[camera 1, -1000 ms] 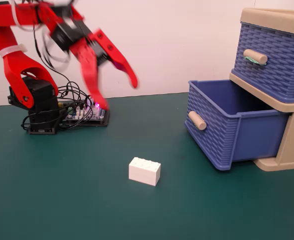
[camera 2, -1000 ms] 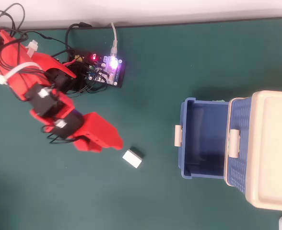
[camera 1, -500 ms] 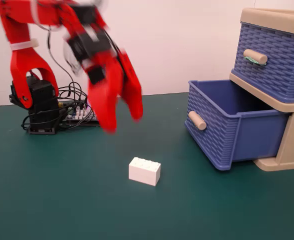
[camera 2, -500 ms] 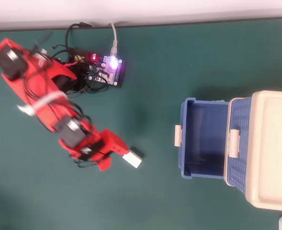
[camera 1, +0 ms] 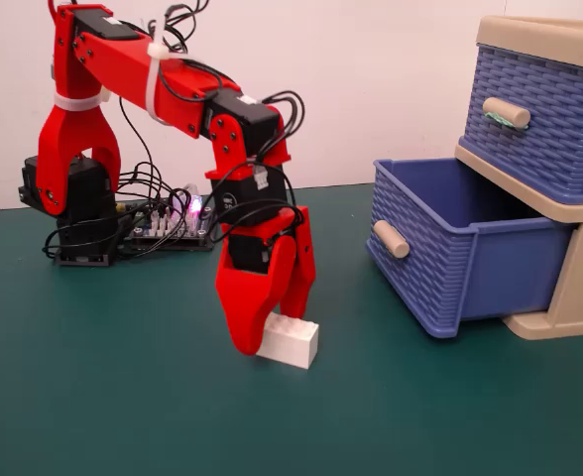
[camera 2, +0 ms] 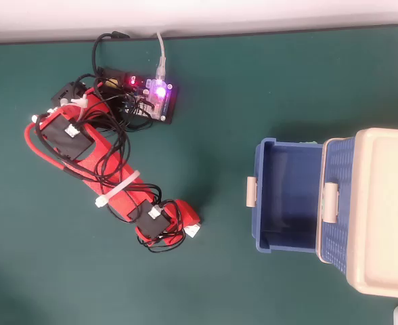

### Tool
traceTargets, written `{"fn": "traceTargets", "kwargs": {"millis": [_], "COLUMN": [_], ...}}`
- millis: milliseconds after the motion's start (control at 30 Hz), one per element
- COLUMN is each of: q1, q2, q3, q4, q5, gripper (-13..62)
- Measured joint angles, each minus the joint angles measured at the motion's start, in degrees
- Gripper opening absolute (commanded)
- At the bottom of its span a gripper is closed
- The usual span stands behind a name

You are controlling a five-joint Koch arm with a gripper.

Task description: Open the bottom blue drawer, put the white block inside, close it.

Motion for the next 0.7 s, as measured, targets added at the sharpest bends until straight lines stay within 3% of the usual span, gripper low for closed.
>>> {"fn": "traceTargets", "kwargs": {"millis": [233, 400, 533, 700], "q1": [-1.3, -1.4, -1.4, -1.4], "q2": [-4.3, -6.3, -6.3, -6.3], "q3": [-1.1, -1.8, -1.8, -1.8], "q4": [-1.3, -5.4, -6.4, -6.5], "q5": [0.0, -3.2, -4.6, -4.8], "gripper": [30.7, 14.5, -8.8, -8.3]}}
